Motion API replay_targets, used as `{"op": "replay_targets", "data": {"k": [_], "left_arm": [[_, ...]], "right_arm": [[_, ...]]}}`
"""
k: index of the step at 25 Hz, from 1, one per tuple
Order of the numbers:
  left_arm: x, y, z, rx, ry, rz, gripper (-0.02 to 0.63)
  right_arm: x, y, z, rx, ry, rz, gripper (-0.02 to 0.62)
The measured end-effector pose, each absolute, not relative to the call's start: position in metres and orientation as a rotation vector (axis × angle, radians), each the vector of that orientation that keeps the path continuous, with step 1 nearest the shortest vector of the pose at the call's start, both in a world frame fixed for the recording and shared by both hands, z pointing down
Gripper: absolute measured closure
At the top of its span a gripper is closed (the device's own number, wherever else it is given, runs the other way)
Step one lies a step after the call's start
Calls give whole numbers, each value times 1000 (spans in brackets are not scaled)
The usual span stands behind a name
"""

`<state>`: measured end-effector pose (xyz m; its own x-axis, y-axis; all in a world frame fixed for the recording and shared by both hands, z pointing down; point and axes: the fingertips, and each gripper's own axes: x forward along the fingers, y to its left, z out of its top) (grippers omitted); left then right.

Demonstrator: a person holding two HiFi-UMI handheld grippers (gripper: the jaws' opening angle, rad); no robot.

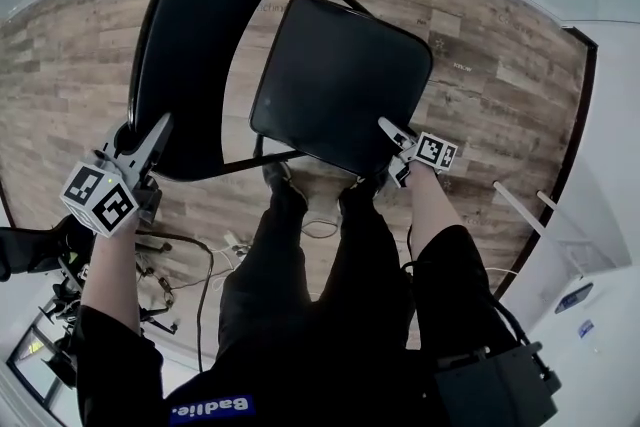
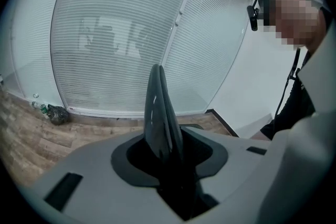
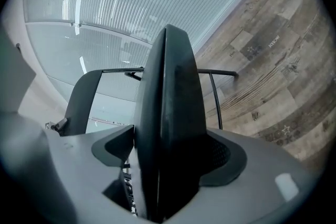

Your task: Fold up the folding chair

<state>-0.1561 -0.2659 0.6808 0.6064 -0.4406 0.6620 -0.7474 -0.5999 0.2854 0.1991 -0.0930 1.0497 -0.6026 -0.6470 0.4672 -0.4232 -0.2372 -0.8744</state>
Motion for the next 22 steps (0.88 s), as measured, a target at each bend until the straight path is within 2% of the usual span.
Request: {"op": "replay_targets", "data": {"k": [22], "left_arm": [[-125, -238, 607, 2350, -936, 799, 523]], "right_arm": [[154, -118, 934, -1377, 1824, -1971, 267]]}}
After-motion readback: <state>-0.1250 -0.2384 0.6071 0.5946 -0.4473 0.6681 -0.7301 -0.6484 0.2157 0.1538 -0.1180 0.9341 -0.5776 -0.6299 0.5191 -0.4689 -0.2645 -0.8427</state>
